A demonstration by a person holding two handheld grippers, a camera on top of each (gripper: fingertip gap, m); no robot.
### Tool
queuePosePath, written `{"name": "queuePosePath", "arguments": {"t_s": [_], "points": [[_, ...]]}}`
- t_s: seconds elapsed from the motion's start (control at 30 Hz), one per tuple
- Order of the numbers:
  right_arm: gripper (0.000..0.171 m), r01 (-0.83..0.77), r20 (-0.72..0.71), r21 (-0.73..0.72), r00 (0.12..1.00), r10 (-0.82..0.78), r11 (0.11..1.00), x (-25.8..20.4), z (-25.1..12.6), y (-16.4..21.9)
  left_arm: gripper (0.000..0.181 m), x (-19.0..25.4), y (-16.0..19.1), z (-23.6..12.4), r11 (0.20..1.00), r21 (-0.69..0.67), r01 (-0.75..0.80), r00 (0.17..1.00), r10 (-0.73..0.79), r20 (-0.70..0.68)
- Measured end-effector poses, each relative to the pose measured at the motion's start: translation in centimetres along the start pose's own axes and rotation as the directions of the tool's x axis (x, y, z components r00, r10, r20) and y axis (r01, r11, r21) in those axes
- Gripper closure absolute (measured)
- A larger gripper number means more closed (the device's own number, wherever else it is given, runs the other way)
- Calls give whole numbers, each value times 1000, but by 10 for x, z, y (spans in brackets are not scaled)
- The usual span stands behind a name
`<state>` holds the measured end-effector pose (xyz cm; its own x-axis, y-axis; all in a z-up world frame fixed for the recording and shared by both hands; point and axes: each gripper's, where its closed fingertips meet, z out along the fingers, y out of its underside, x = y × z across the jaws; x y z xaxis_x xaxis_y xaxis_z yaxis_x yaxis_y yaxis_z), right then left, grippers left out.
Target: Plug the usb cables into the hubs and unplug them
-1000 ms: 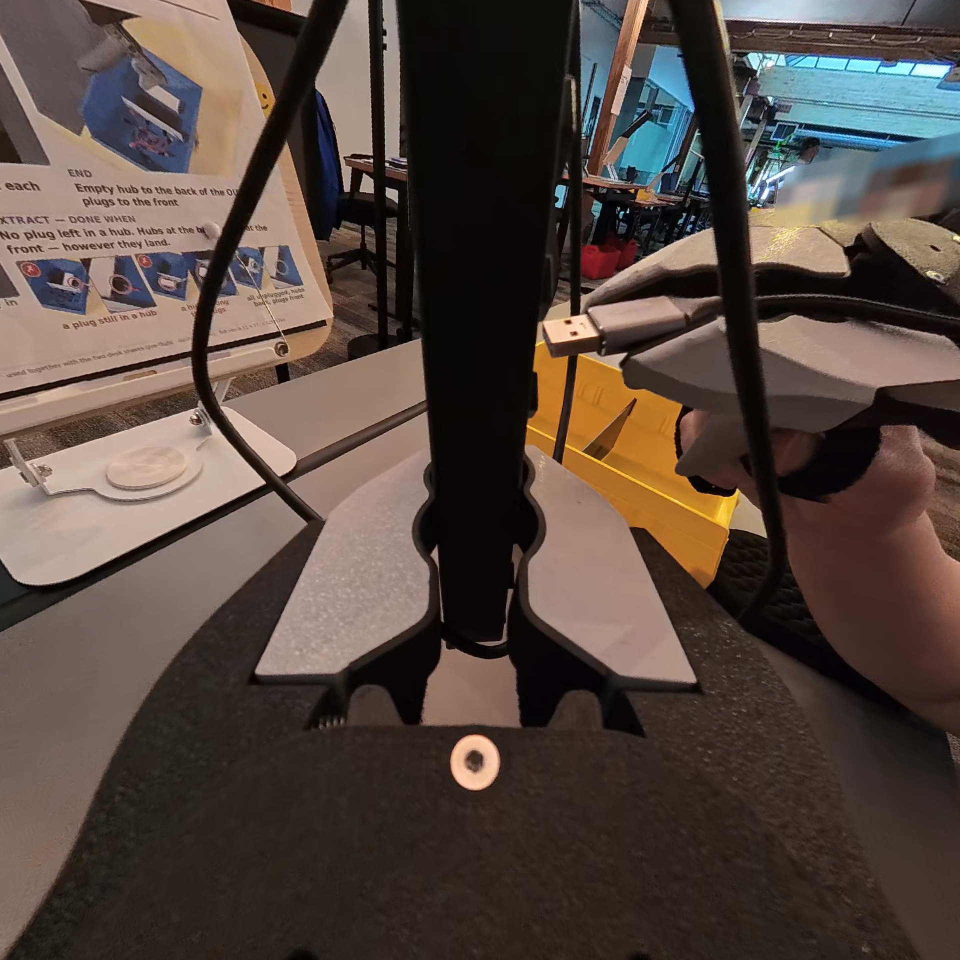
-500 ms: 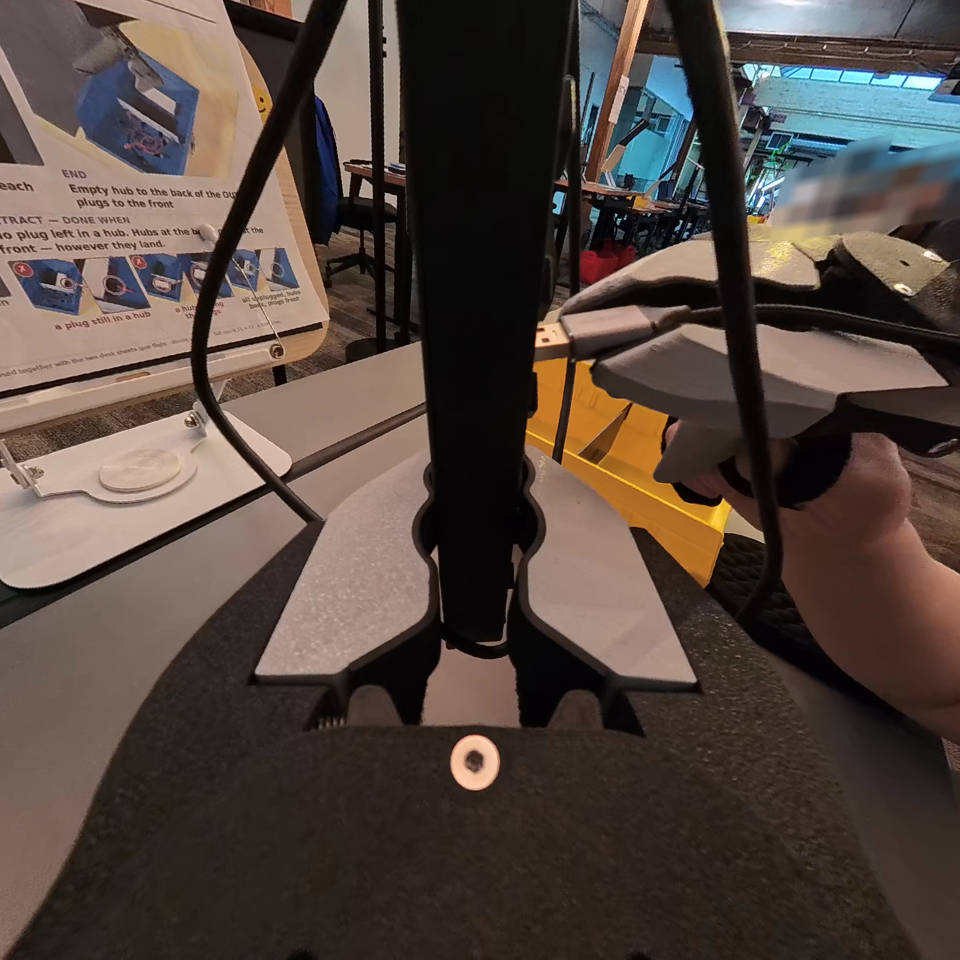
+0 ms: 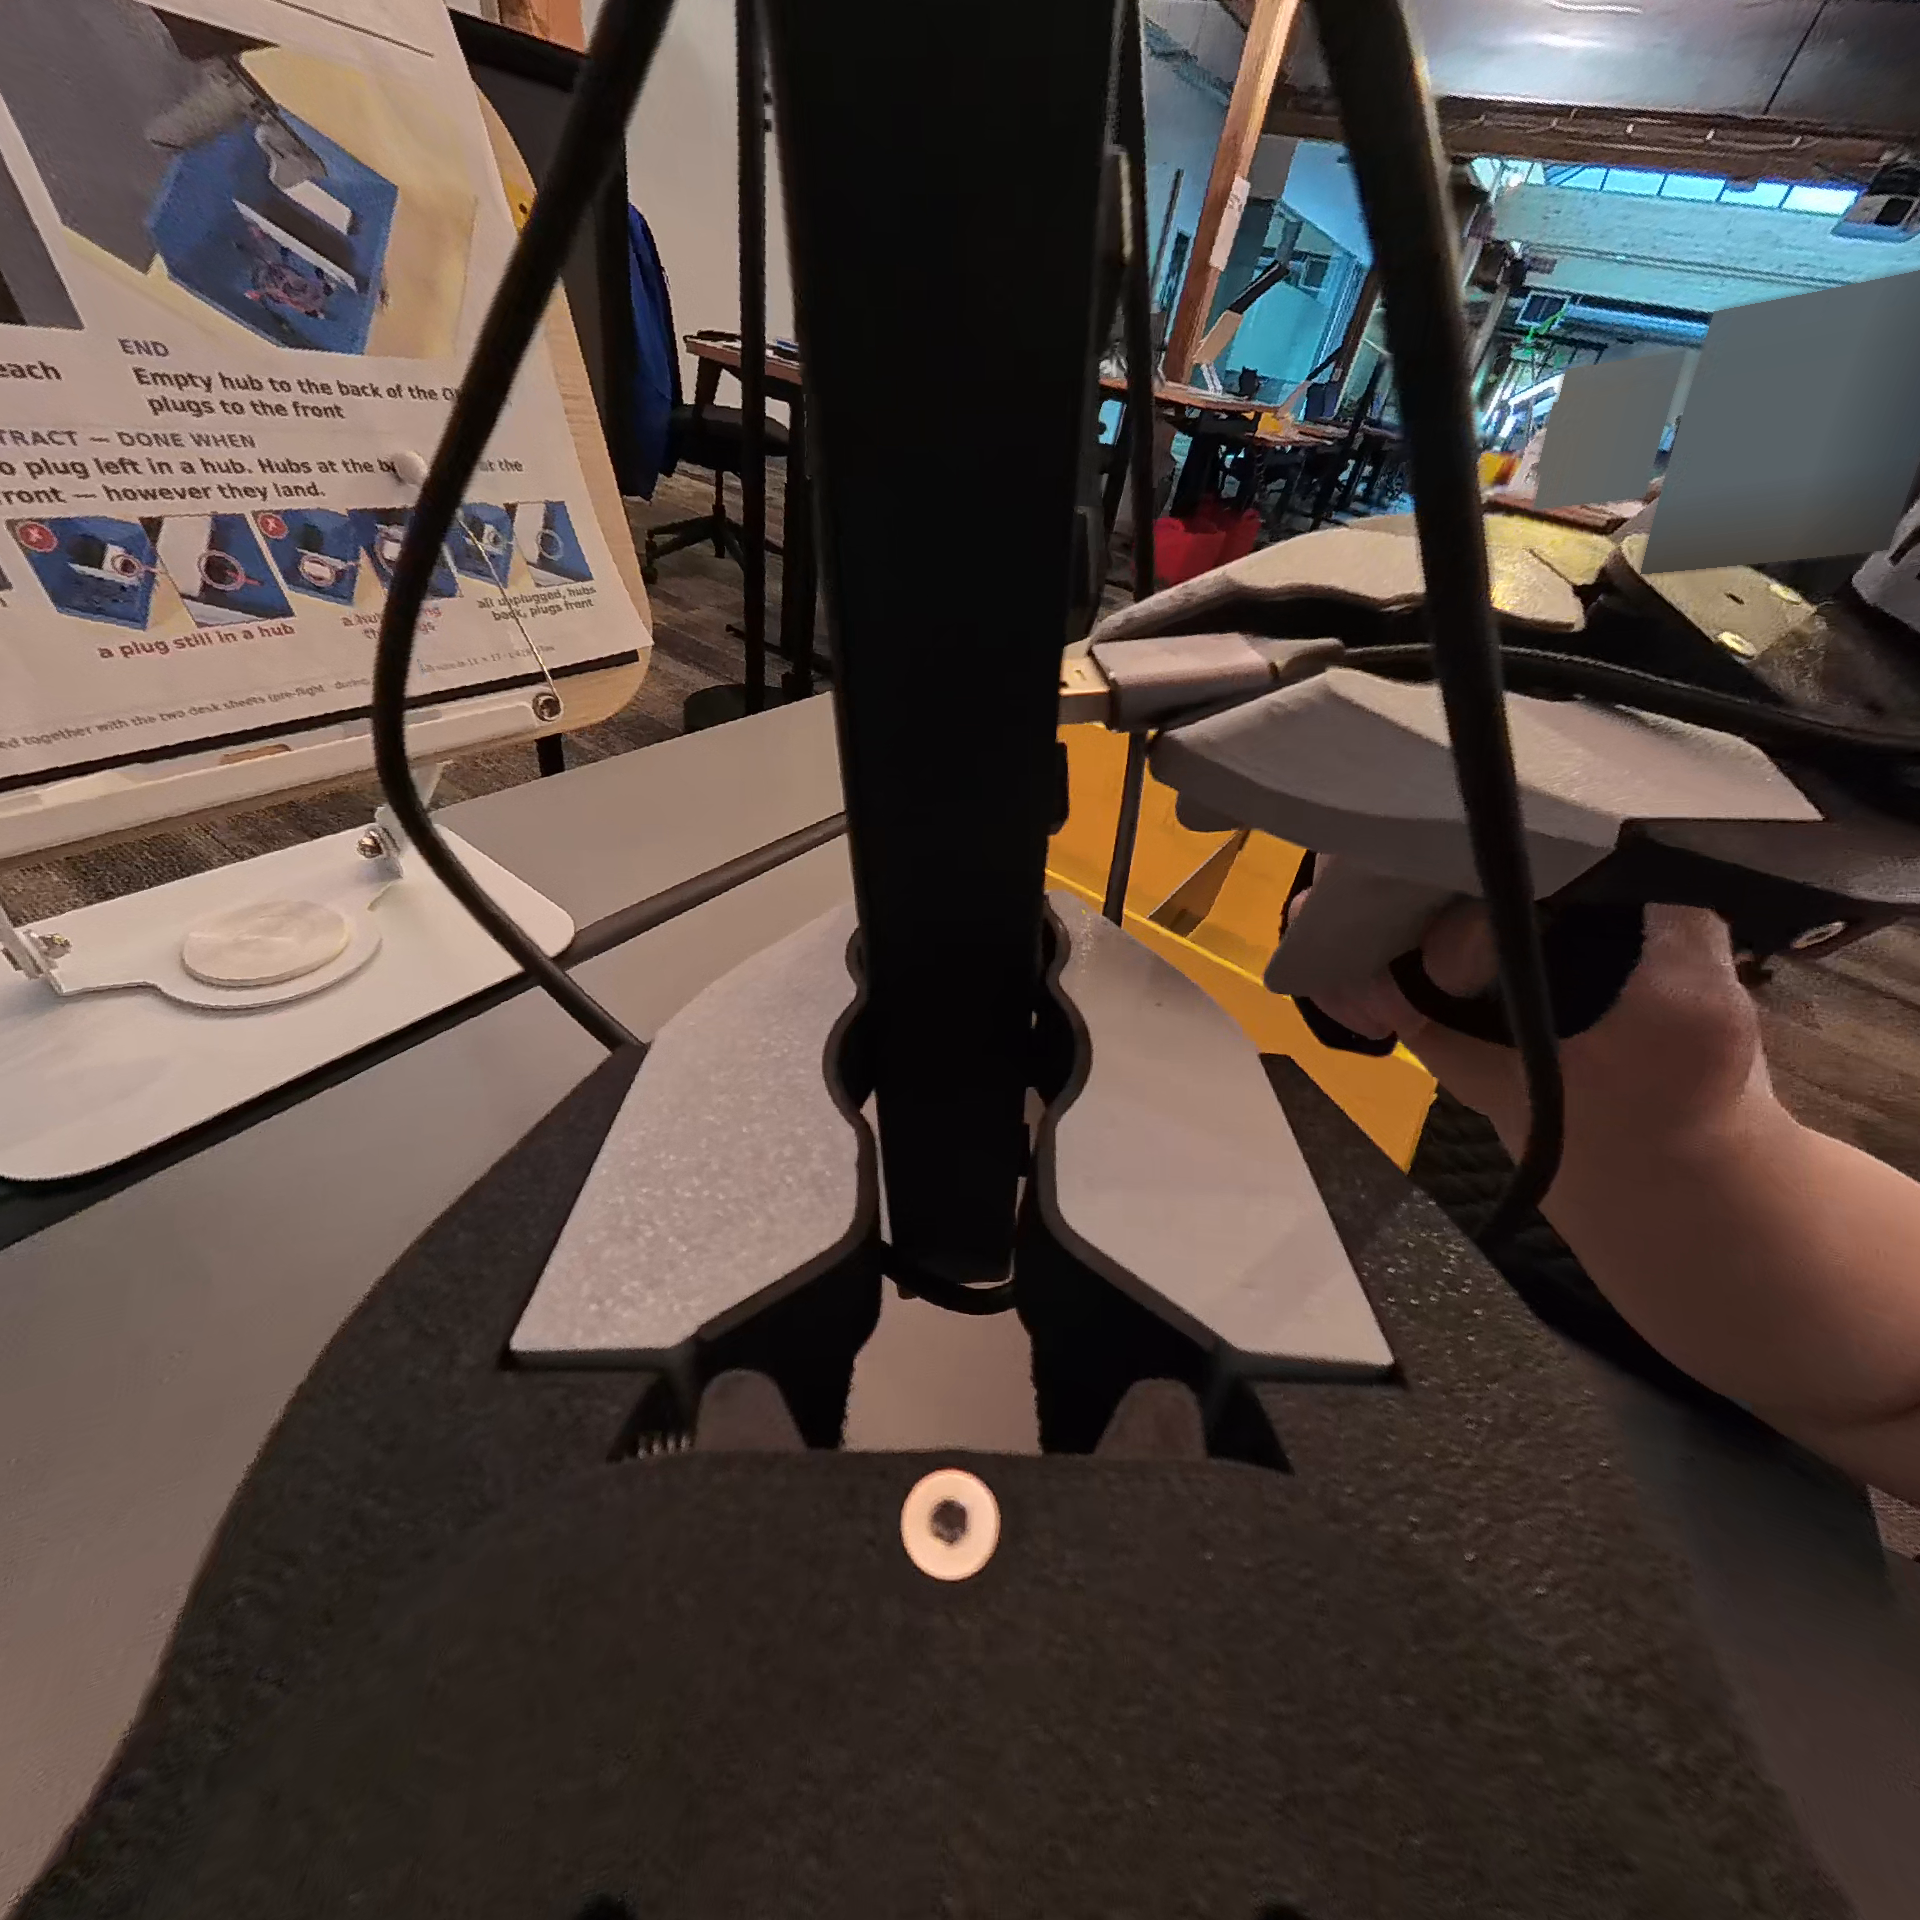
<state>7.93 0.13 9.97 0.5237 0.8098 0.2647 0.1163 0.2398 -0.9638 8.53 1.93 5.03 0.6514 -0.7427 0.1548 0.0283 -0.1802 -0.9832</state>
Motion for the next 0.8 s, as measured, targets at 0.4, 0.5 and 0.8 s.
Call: {"name": "queuePosePath", "arguments": {"t_s": [0.4, 0.5, 0.8], "points": [[152, 63, -22, 61, 998, -62, 996, -4, -3, -6, 154, -1, -5, -5, 979, -17, -204, 977, 205, 56], [152, 63, -34, 71, 998, -61, 995, -3, -2, -4, 154, 5, -4, -4, 977, -16, -213, 976, 213, 42], [152, 53, -37, 105, 998, -49, 993, -4, -5, -9, 153, 9, -6, -4, 965, -11, -261, 964, 261, 56]]}}
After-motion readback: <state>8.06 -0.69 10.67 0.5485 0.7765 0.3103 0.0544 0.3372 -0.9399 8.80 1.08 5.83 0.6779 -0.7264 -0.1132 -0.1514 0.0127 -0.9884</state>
